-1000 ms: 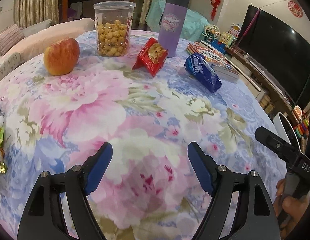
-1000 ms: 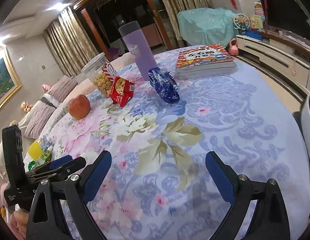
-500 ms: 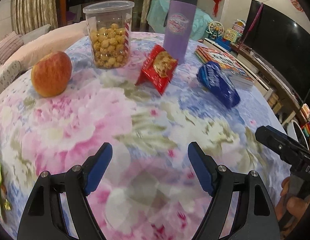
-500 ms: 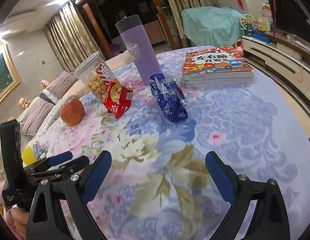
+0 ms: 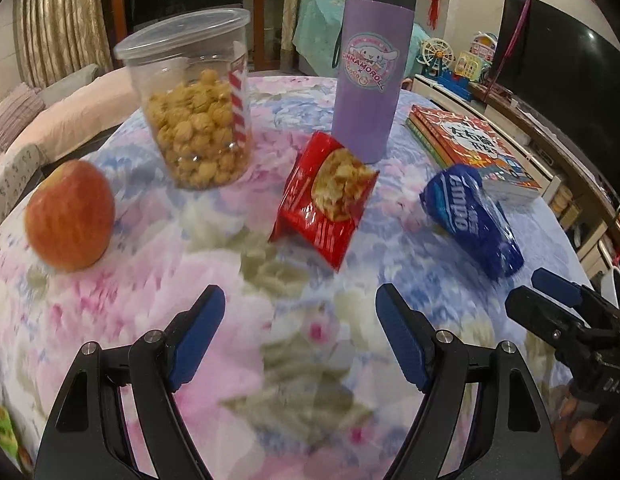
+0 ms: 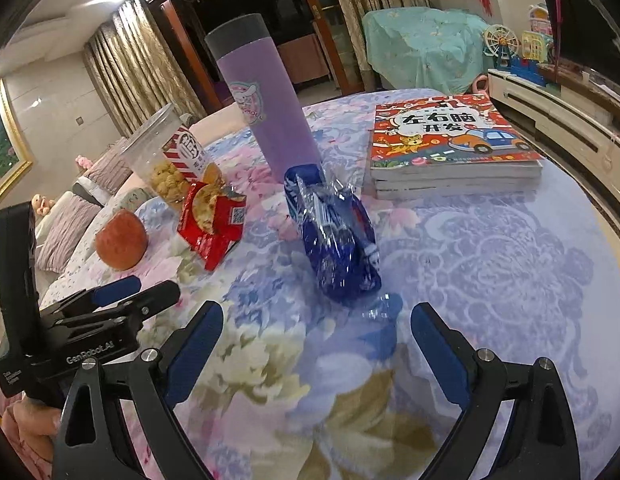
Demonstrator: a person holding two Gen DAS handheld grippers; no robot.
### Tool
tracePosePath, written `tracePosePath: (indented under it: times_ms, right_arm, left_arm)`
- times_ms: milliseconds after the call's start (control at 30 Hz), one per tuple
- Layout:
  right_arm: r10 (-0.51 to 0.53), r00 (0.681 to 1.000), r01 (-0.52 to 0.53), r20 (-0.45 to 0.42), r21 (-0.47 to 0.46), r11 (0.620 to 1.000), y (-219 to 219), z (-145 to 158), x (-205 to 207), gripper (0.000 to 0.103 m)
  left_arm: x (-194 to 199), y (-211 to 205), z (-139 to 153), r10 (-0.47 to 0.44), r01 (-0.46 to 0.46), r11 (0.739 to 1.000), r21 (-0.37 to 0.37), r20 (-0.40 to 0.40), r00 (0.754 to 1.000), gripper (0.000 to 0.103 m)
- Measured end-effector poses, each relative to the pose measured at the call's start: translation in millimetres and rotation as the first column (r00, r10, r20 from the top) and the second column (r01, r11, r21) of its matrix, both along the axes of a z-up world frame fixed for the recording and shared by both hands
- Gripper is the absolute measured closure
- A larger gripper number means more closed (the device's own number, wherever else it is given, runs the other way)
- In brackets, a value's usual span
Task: Collect trash
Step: 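Move both open tools back toward the red chip bag and blue Oreo package, then grasp the red chip bag with the left tool while the right tool grasps the blue Oreo package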
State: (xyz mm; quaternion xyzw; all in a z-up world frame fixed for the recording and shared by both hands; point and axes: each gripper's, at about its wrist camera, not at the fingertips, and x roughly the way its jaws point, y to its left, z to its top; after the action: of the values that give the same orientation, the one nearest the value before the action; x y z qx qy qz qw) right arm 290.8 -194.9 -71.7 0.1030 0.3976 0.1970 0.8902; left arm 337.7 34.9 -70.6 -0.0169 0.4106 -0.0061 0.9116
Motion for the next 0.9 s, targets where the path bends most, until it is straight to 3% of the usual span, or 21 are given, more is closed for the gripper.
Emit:
tracePosePath:
  times_ms: [567,600,633,667,733,767,833,900]
  right_arm:
    - [0.008,1.000,-0.008,0.009,0.015,1.000,1.0,-5.0,35.0,0.008]
    - [0.005,1.000,-0.005,0.013,0.011,1.000,0.7,-5.0,35.7,0.008]
    - [0.004,1.000,-0.004,0.016,0.006,1.000,1.2,-5.2,36.1,0.009]
    - [0.006,1.000,-0.006,0.016,0.003,1.000,2.2,-5.4,36.8,0.016]
    - [0.021,1.000,-0.021,-0.007,-0.006,1.000,5.2,-8.8,38.8,0.041]
    - [0.025,1.000,-0.025,-0.017,-0.008,1.000,6.5,-10.1,39.9,0.063]
    - [0.024,1.000,-0.024,-0.020,0.002,1.000,4.8,-11.4,37.8,0.067]
    - [0.015,1.000,-0.015,-0.006,0.009,1.000,0.6,-8.2,32.1,0.070]
  left_arm:
    - [47.7,-5.7,-9.0,-0.011,0.011,1.000,0.026,0.011,1.000,0.023]
    - [48.7,-8.0,-9.5,-0.018,0.018,0.999,0.032,0.013,1.000,0.026]
    - [48.5,-9.4,-9.8,-0.024,0.024,0.999,0.036,0.014,1.000,0.046]
    - [50.3,-12.7,-11.9,-0.040,0.040,0.998,0.038,0.001,0.999,0.058]
    - [50.7,-15.7,-12.2,-0.046,0.046,0.998,0.047,0.000,0.999,0.068]
    - [48.4,-17.9,-10.2,-0.060,0.059,0.997,0.046,0.011,0.998,0.073]
    - [44.7,-21.4,-7.0,-0.078,0.078,0.996,0.041,0.010,0.997,0.092]
    - [39.5,-24.6,-5.2,-0.095,0.094,0.995,0.029,0.001,0.996,0.097]
